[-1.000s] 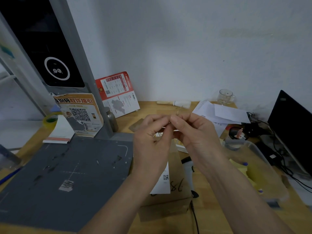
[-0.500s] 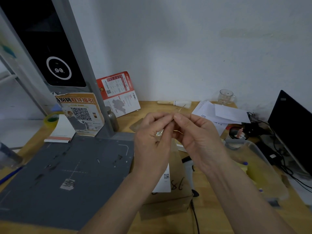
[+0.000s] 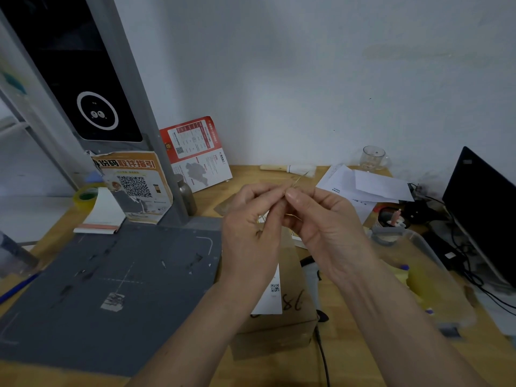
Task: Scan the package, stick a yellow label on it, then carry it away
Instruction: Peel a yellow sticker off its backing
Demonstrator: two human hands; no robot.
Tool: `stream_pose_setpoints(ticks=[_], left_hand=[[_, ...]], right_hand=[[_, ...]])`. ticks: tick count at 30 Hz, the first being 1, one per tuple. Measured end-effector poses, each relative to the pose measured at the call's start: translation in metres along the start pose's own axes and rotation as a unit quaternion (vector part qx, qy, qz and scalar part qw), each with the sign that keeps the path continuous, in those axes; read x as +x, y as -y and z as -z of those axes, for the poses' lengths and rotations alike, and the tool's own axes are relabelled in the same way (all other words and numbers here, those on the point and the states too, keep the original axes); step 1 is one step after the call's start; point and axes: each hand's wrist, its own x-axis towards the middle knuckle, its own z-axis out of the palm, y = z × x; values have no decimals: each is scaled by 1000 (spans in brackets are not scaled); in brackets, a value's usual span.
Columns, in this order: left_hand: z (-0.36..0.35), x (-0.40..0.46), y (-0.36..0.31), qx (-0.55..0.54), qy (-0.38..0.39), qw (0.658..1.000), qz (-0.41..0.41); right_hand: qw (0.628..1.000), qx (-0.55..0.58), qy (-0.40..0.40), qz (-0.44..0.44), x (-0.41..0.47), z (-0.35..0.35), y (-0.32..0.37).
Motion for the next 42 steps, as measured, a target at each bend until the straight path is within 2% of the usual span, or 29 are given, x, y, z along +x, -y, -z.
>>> stream_pose_setpoints(ticks=[28, 42], left_hand=[[-3, -2, 9, 29, 7, 1000, 1], [-1, 2, 7, -28, 29, 998, 54]], right_hand=[[999, 35, -5, -25, 1, 5, -6], [999, 21, -42, 5, 4, 0, -11]])
